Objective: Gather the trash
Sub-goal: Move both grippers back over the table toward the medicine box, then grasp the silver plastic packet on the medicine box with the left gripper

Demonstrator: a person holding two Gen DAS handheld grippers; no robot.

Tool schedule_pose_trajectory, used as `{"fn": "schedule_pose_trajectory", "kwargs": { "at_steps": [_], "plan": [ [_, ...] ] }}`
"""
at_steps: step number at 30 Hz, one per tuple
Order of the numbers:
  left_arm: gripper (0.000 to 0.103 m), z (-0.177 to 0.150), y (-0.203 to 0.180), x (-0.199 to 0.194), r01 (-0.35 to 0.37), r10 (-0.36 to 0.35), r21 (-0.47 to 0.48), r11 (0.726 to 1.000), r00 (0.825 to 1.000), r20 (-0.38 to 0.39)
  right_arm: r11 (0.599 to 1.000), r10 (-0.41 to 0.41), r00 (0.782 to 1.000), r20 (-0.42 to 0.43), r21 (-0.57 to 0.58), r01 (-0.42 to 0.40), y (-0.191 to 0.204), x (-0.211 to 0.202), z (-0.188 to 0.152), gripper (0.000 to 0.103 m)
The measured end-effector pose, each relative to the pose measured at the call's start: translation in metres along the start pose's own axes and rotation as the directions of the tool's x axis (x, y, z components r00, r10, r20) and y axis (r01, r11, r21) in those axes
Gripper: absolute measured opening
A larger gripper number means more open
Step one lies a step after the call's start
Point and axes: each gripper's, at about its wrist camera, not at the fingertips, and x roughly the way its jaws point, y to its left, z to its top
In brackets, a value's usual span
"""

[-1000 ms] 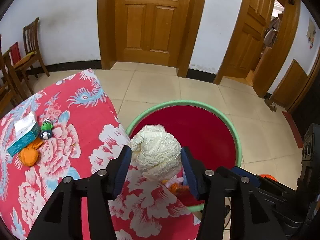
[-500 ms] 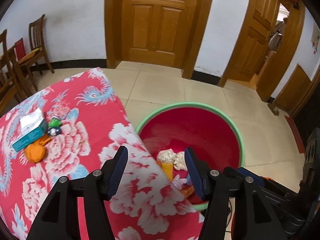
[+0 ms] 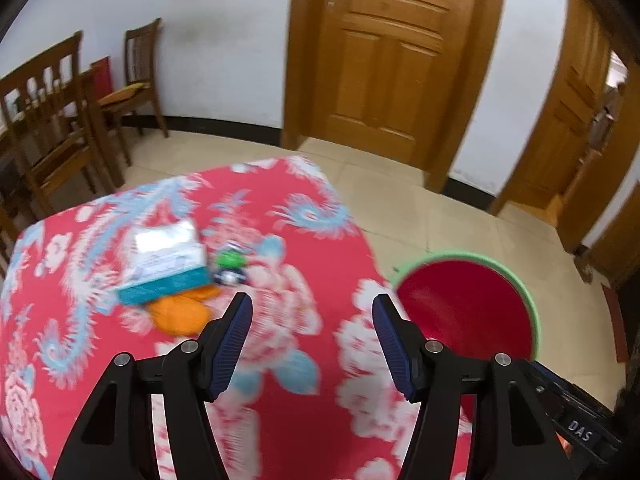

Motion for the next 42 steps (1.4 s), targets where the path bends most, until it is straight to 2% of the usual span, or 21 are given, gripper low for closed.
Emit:
{"fn": "schedule_pose_trajectory", "kwargs": {
  "at_steps": [7, 18, 32, 41, 42],
  "plan": [
    [0.064, 0.018, 0.047, 0.003, -0.083, 0.084, -0.042, 0.996, 0.996, 0.017, 0.998, 0.016, 1.000, -0.011, -0.056, -0.017, 0.031, 0.010, 0.009, 0.055],
    [0.064, 0.038, 0.105, 0.046, -0.150, 0.146, -0.091, 0.984, 0.988, -0.048, 0.993, 0.022, 0.999, -0.033, -0.111, -0.025, 0.067, 0.032, 0.018, 0.055],
    [0.065, 0.045, 0.135, 0.102, -0.140, 0.121, -0.129, 0.982, 0.982, -0.145, 0.985, 0.013, 0.998, -0.059, -0.173, -0.023, 0.097, 0.054, 0.025, 0.055],
    [0.064, 0.044, 0.143, 0.114, -0.110, 0.089, -0.169, 0.979, 0.987, -0.131, 0.979, 0.010, 0.997, -0.080, -0.203, -0.026, 0.111, 0.069, 0.026, 0.055],
    [0.061, 0.044, 0.144, 0.114, -0.109, 0.088, -0.170, 0.979, 0.988, -0.128, 0.978, 0.009, 0.997, -0.082, -0.206, -0.026, 0.113, 0.070, 0.025, 0.055]
  ]
}}
